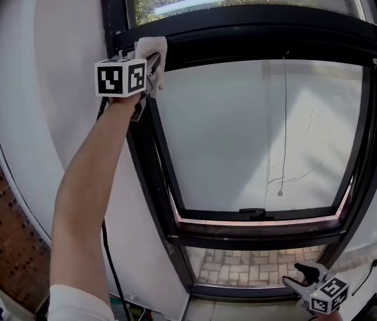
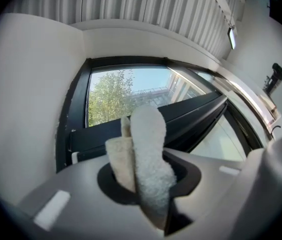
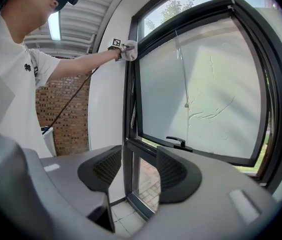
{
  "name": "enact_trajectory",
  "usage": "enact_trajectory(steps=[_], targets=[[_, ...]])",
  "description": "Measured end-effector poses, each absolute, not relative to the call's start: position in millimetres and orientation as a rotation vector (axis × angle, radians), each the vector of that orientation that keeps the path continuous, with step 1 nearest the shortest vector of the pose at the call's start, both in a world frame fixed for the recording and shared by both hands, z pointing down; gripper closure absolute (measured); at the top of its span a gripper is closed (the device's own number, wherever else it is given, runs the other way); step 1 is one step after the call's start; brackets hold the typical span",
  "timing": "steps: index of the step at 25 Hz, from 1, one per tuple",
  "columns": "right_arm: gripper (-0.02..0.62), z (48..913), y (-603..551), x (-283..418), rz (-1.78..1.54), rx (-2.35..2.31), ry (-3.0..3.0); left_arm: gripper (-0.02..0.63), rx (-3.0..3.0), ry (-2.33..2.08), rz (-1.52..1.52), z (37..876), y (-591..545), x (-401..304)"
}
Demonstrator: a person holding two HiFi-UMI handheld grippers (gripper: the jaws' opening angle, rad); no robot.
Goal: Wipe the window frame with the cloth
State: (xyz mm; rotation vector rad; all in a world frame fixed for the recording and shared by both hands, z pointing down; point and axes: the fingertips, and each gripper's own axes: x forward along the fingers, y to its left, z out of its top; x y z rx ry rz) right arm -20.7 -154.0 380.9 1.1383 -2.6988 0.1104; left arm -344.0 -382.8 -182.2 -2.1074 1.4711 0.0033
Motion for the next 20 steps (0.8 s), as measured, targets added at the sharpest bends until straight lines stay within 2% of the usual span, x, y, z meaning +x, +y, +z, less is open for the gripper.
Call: enact_trajectory(steps=[8,20], targets=[[0.376,383.0,-157.8,-44.1,0.113,1.130,-2.688,0.500,-2.014,1.587,-0.068,-168.3,-392.5,-409.2],[0.376,384.0,-164.0,-76.0,0.106,1.075,-2.696,0.501,-2.019,1.653,-0.091,-102.1,-404.6,-438.7]])
